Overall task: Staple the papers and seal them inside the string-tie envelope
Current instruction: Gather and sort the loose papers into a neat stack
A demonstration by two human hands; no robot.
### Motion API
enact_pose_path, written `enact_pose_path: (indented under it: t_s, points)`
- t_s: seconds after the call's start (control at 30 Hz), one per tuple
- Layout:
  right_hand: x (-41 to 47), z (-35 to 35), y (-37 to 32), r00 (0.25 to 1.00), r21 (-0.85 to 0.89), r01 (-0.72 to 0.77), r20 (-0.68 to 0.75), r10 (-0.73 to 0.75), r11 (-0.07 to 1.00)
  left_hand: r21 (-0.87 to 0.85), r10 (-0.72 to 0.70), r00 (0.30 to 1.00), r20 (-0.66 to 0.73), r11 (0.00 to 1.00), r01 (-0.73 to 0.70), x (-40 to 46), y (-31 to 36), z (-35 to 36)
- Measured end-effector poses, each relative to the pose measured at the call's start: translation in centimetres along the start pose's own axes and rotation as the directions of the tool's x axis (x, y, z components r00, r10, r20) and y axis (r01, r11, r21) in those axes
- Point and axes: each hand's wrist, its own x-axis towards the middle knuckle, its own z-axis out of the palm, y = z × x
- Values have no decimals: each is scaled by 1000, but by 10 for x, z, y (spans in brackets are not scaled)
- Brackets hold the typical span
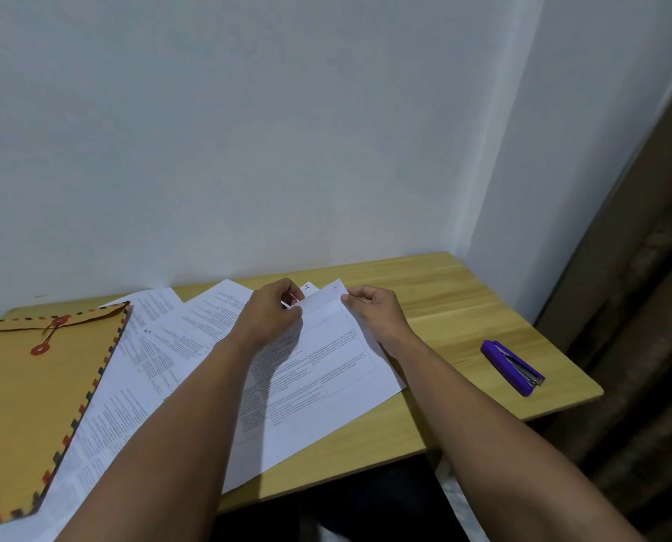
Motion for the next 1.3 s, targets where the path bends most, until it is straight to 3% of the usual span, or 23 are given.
enact_pose_path:
  t_s: [0.3,0.9,1.3]
  points:
    - [-2,3,2,1000,-41,26,13,-25,999,40,23,1000,-13,999,-23,3,-2,-2]
    - [2,21,13,988,-10,120,-94,-121,993,3,35,999,-30,999,-35,-2,1,-8]
    - [-14,15,13,935,-322,345,39,-352,882,-105,3,995,-95,994,-13,-6,10,-20]
